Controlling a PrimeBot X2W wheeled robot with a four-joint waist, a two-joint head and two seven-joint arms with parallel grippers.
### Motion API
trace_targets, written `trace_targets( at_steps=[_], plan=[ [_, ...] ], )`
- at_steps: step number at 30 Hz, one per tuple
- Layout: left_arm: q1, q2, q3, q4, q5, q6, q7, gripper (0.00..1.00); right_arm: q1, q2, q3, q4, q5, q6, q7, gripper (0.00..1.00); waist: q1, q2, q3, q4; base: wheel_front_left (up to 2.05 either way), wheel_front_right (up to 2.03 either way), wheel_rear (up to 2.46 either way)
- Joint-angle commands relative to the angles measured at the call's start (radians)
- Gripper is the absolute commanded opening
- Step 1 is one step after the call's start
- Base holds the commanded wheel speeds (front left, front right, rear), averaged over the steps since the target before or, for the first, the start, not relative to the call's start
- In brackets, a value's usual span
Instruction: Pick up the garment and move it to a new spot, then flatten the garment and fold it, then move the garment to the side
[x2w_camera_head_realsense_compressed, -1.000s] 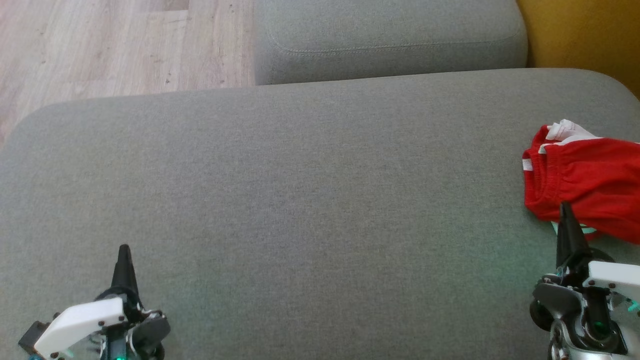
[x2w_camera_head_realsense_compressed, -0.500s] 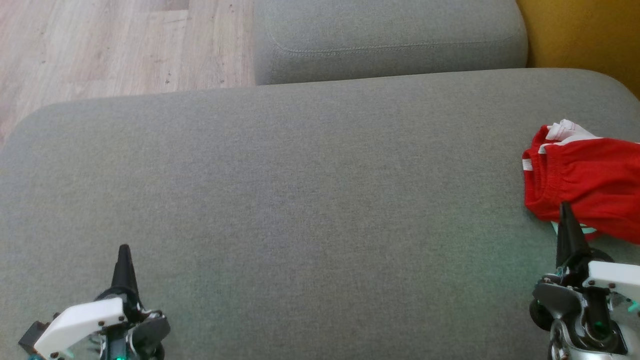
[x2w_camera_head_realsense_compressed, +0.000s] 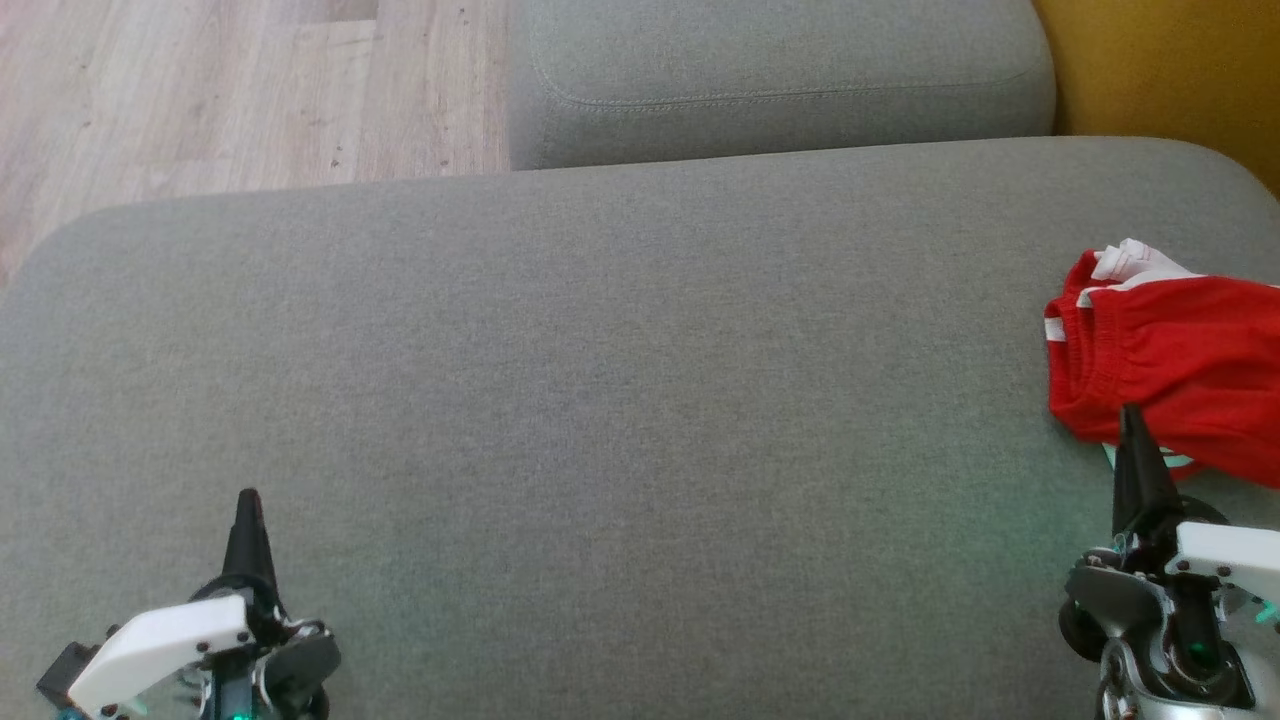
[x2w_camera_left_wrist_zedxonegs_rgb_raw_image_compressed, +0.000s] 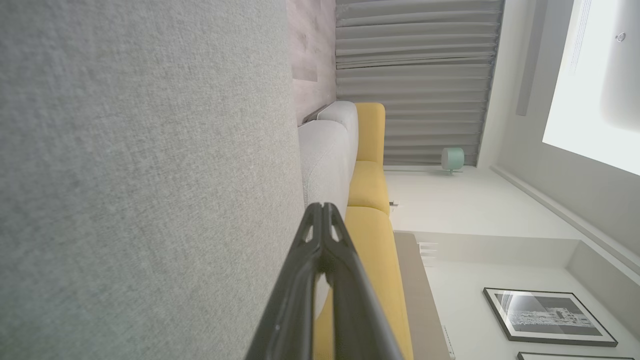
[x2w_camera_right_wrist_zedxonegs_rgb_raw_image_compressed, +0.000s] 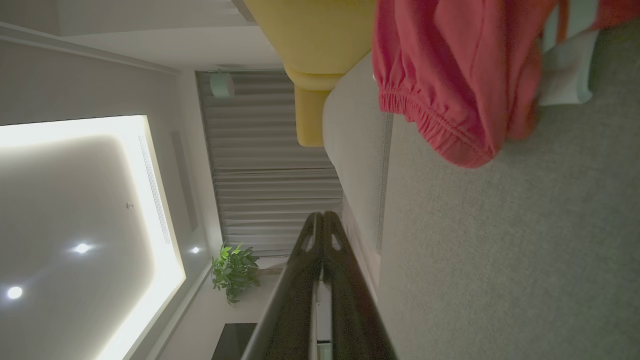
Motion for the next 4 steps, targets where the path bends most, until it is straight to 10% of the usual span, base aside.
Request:
trace_targets(
  at_steps=[1,4],
  plan=[
    [-0.047,0.007,0.040,-0.037,-0.006,-0.007,0.003,0.00,-0.022,-0.004,0.020,-0.039,0.007,-0.001,0.006,0.00,0.0000,0.0000,0.000,0.000,0.00,0.00,0.00],
    [-0.047,0.007,0.040,-0.037,-0.006,-0.007,0.003,0.00,-0.022,-0.004,0.020,-0.039,0.007,-0.001,0.006,0.00,0.0000,0.0000,0.000,0.000,0.00,0.00,0.00]
  ],
)
